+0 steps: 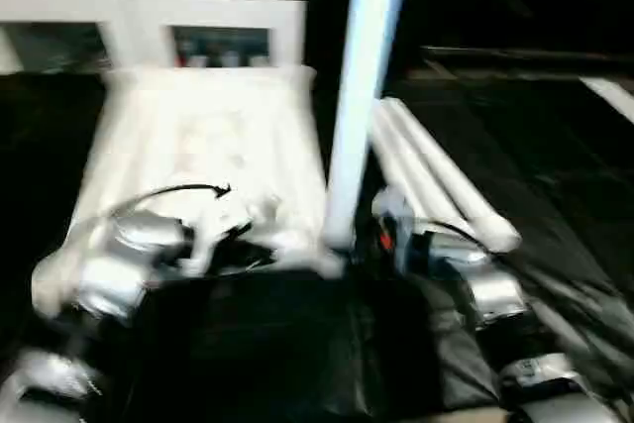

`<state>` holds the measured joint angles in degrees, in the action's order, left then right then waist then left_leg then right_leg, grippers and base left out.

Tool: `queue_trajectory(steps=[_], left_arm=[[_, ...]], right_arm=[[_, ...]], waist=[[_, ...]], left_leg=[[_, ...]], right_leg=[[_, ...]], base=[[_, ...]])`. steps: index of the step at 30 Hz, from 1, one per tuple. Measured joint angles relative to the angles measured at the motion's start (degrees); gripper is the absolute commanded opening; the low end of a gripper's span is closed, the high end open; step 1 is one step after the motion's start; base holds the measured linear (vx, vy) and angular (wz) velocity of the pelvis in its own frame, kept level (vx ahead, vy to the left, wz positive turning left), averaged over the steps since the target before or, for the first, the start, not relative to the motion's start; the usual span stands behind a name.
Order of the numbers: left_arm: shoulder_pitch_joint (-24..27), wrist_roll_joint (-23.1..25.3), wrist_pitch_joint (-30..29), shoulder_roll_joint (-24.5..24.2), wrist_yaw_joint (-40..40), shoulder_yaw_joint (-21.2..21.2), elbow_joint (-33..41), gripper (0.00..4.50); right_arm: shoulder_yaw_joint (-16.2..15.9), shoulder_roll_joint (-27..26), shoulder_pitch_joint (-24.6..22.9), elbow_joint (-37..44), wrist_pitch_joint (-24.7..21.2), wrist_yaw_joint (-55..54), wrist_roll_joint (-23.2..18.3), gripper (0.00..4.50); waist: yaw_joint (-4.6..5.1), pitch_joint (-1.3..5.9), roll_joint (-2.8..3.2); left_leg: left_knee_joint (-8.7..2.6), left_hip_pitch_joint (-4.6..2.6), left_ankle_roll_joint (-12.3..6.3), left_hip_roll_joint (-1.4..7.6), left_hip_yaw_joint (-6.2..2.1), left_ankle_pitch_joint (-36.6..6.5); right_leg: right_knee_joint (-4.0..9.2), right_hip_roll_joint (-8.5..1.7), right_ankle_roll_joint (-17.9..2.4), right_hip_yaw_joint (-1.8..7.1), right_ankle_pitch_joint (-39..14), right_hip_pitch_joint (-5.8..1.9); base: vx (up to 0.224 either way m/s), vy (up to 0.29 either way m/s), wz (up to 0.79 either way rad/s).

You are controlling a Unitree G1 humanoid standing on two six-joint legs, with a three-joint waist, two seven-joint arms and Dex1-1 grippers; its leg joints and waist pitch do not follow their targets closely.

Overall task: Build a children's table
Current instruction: Rotate leg to tighten

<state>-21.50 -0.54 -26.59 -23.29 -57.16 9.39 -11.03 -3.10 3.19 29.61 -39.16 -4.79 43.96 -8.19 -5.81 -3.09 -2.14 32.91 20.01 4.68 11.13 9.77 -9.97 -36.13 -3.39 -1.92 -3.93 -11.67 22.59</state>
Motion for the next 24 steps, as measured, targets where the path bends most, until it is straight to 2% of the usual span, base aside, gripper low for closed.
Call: queue_trajectory(steps=[5,6,8,12,13,16,17,19,24], left_arm=[[3.7,3.2,-10.0,6.9,11.7,-1.9,9.5,0.0],[4.1,3.3,-11.5,7.6,13.1,-1.8,10.7,0.0],[4.3,3.3,-13.3,8.2,14.7,-1.4,12.3,0.0],[3.8,3.8,-12.9,7.4,15.3,-0.6,12.2,0.0],[3.5,3.8,-12.6,7.1,15.2,-0.4,11.9,0.0],[3.0,4.0,-11.7,6.4,15.0,0.1,11.1,0.0],[3.0,4.2,-11.7,6.2,15.0,0.3,11.1,0.0],[2.9,4.3,-11.4,5.8,15.1,0.7,11.1,0.0],[1.8,4.6,-9.2,5.2,15.9,1.6,9.5,0.0]], right_arm=[[1.5,-4.8,3.9,-4.0,-0.1,-12.6,1.7,2.67],[1.5,-5.0,4.3,-4.2,0.0,-13.4,2.0,3.02],[1.8,-5.1,4.4,-4.3,0.3,-14.0,2.4,3.36],[1.8,-5.4,4.5,-4.8,1.8,-13.9,3.6,3.48],[1.8,-5.3,4.5,-5.0,2.1,-13.9,3.7,3.78],[1.1,-5.1,4.3,-5.5,3.6,-13.5,4.1,3.81],[0.7,-4.8,4.1,-5.5,4.2,-13.3,4.2,4.04],[0.4,-4.0,4.0,-5.4,4.5,-12.4,4.3,4.18],[-0.2,0.2,-1.8,3.8,3.6,-5.0,3.2,4.24]], waist=[[1.03,0.03,-0.03],[1.04,0.03,-0.06],[0.8,0.04,-0.08],[0.74,0.03,-0.14],[0.74,0.03,-0.13],[0.75,0.01,-0.11],[0.73,0.01,-0.1],[0.66,0.0,-0.09],[0.34,-0.02,-0.07]], left_leg=[[-0.08,0.09,0.0,0.01,0.0,0.0],[-0.08,0.1,0.0,0.0,0.0,0.0],[-0.08,0.15,-0.04,0.0,0.0,0.0],[-0.09,0.16,-0.05,-0.01,0.0,0.0],[-0.08,0.15,-0.05,-0.01,0.0,0.0],[-0.08,0.14,-0.04,0.0,-0.01,0.0],[-0.08,0.15,-0.04,0.0,-0.02,0.0],[-0.08,0.16,-0.04,-0.01,-0.02,0.0],[-0.07,0.3,-0.05,-0.01,-0.03,0.0]], right_leg=[[0.04,0.05,0.0,0.01,0.0,0.08],[0.1,0.05,0.0,0.01,0.0,0.14],[0.14,0.05,0.0,0.0,0.0,0.28],[0.14,0.05,0.0,0.0,0.0,0.29],[0.13,0.05,0.0,0.0,0.0,0.28],[0.13,0.05,0.0,0.0,0.0,0.29],[0.13,0.05,0.0,0.0,0.0,0.29],[0.13,0.05,0.0,0.0,0.0,0.29],[0.18,0.05,0.1,-0.01,0.0,0.32]], base=[[0.0,0.0,0.0],[0.0,0.0,0.0],[0.0,0.0,0.0],[0.0,0.0,0.0],[0.0,0.0,0.0],[0.0,0.0,0.0],[0.0,0.0,0.0],[0.0,0.0,0.0],[0.0,0.0,0.0]])
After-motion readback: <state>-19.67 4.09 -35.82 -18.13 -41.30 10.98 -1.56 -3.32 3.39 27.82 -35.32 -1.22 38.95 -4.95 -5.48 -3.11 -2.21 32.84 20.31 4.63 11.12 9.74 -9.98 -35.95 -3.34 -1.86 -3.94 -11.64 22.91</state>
